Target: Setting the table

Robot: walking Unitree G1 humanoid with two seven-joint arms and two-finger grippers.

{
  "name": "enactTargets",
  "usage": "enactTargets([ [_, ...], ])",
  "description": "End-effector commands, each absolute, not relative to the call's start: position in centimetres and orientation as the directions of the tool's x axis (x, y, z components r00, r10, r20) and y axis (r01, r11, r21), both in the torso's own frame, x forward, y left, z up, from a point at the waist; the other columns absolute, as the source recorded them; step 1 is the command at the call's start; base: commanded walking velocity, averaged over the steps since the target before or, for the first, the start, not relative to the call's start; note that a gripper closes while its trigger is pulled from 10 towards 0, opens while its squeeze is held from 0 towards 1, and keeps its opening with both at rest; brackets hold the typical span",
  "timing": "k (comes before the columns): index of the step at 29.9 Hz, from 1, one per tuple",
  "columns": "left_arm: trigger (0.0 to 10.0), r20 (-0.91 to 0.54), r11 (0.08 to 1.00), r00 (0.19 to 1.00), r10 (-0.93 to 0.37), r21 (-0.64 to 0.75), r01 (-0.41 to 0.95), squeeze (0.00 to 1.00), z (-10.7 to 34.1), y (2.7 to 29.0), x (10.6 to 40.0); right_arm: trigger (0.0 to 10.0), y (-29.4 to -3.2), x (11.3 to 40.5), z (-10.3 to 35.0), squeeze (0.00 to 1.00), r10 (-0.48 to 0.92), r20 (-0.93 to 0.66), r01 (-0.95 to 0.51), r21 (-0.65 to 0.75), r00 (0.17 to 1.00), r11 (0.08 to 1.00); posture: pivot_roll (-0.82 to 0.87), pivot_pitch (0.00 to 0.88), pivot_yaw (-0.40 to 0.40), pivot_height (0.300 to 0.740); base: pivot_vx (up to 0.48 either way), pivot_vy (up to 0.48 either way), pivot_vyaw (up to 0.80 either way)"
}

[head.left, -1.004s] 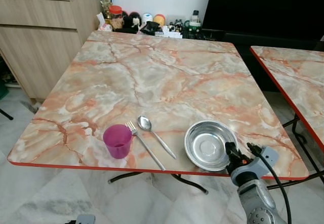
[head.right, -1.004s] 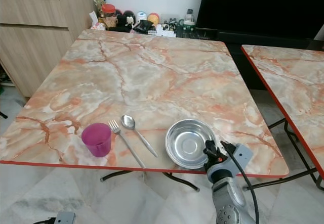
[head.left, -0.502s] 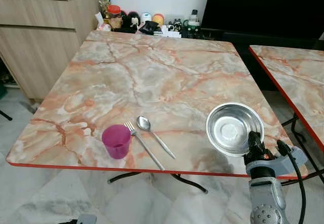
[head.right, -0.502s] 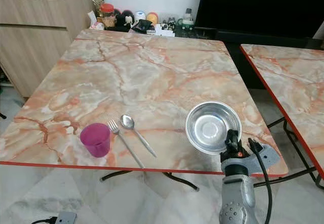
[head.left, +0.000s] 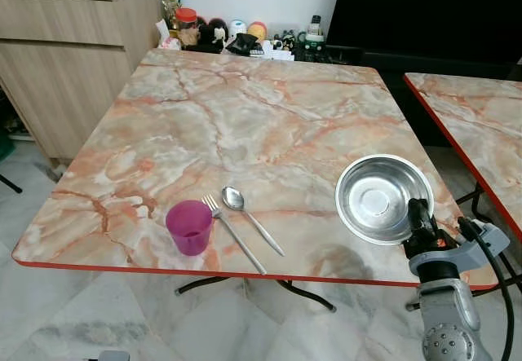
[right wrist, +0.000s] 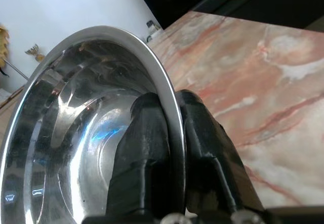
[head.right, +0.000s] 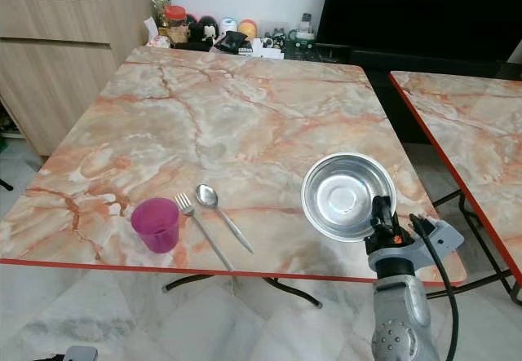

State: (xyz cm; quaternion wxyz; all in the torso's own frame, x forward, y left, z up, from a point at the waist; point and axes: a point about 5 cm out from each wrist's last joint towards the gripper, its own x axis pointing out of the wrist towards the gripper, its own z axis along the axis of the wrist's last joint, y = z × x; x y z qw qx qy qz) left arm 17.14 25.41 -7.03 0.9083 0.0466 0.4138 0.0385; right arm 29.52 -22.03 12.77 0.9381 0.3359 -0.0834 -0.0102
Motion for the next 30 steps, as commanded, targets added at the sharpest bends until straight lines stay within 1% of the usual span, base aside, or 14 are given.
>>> enactTargets([
  [1,10.0,-0.758,0.993,0.643,0.108,0.113,-0.034,0.00,-7.2,25.5,16.7,10.0,-22.2,29.6,14.1,0.00,-0.089,0.206,-0.063,0.630,0.974,0.774,0.08,0.114,-0.060,0.740,0.000,0.000,0.00],
  [4,10.0,-0.756,0.993,0.647,0.100,0.115,-0.020,0.00,-7.2,25.2,16.9,10.0,-21.5,29.7,14.1,0.00,-0.058,0.208,-0.085,0.617,0.976,0.782,0.08,0.115,-0.061,0.740,0.000,-0.405,0.00],
  [8,10.0,-0.753,0.993,0.651,0.098,0.113,-0.019,0.00,-7.2,25.0,17.1,10.0,-21.3,29.7,14.2,0.00,-0.044,0.211,-0.097,0.612,0.976,0.785,0.08,0.116,-0.061,0.740,0.000,-0.439,0.00],
  [11,10.0,-0.749,0.994,0.657,0.092,0.111,-0.013,0.00,-7.1,24.9,17.3,10.0,-21.2,29.7,14.4,0.00,0.004,0.210,-0.128,0.580,0.978,0.804,0.07,0.116,-0.062,0.740,0.000,-0.440,0.00],
  [12,10.0,-0.748,0.994,0.657,0.092,0.112,-0.012,0.00,-7.1,24.9,17.3,10.0,-21.2,29.7,14.5,0.00,0.052,0.204,-0.153,0.520,0.978,0.840,0.07,0.116,-0.062,0.740,0.000,-0.439,0.00],
  [13,10.0,-0.748,0.994,0.657,0.093,0.112,-0.012,0.00,-7.1,25.0,17.3,10.0,-21.2,29.6,14.5,0.00,0.071,0.199,-0.163,0.493,0.977,0.855,0.07,0.116,-0.062,0.740,0.000,-0.439,0.00],
  [16,10.0,-0.748,0.993,0.657,0.094,0.113,-0.012,0.00,-7.1,25.0,17.3,10.0,-21.0,29.5,14.6,0.00,0.122,0.199,-0.200,0.447,0.972,0.872,0.07,0.112,-0.064,0.740,0.000,-0.441,0.00],
  [18,10.0,-0.749,0.993,0.656,0.095,0.114,-0.013,0.00,-7.1,25.1,17.3,10.0,-21.0,29.4,14.5,0.00,0.130,0.198,-0.207,0.444,0.972,0.872,0.07,0.108,-0.063,0.740,0.000,-0.441,0.00],
  [23,10.0,-0.751,0.993,0.654,0.092,0.114,-0.009,0.00,-7.1,25.1,17.1,10.0,-21.0,29.5,14.5,0.00,0.079,0.204,-0.171,0.487,0.976,0.856,0.07,0.095,-0.057,0.740,0.000,-0.440,0.00],
  [27,10.0,-0.752,0.994,0.654,0.083,0.112,0.003,0.00,-7.2,24.9,17.2,10.0,-19.8,29.6,14.3,0.00,0.111,0.206,-0.199,0.479,0.972,0.855,0.07,0.090,-0.057,0.740,0.000,-0.440,0.00],
  [30,10.0,-0.748,0.994,0.659,0.079,0.112,0.008,0.00,-7.1,24.8,17.4,10.0,-19.5,29.6,14.3,0.00,0.113,0.207,-0.202,0.484,0.972,0.852,0.08,0.085,-0.057,0.740,0.000,-0.442,0.00],
])
